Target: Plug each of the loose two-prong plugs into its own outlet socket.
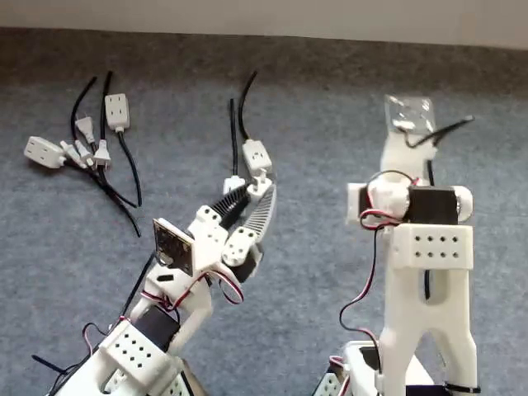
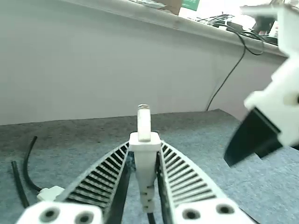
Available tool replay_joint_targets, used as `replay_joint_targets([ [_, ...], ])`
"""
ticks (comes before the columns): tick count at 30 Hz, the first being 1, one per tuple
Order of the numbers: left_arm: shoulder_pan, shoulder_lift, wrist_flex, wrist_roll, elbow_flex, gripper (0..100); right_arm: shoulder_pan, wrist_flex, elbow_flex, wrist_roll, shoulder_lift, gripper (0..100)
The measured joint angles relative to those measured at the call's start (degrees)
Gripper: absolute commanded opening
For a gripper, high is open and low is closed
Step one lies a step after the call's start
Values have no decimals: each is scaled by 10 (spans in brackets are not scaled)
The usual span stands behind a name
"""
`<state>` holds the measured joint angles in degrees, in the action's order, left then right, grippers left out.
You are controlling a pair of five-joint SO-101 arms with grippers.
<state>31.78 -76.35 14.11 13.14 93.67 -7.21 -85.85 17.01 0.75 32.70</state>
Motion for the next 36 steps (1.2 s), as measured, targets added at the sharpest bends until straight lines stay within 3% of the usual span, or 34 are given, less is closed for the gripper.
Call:
replay_joint_targets([
  [11, -1, 0, 1, 0, 12, 6, -250, -76, -210, 0, 0, 84],
  [17, -1, 0, 1, 0, 13, 6, -280, -76, -286, 4, 0, 84],
  [22, -1, 0, 1, 0, 13, 6, -332, -75, -280, 71, 0, 84],
  [29, -2, 0, 1, 0, 13, 6, -358, 38, -119, 89, 0, 84],
  [36, -4, 3, -1, 1, 15, 6, -296, 184, 20, 55, 8, 84],
])
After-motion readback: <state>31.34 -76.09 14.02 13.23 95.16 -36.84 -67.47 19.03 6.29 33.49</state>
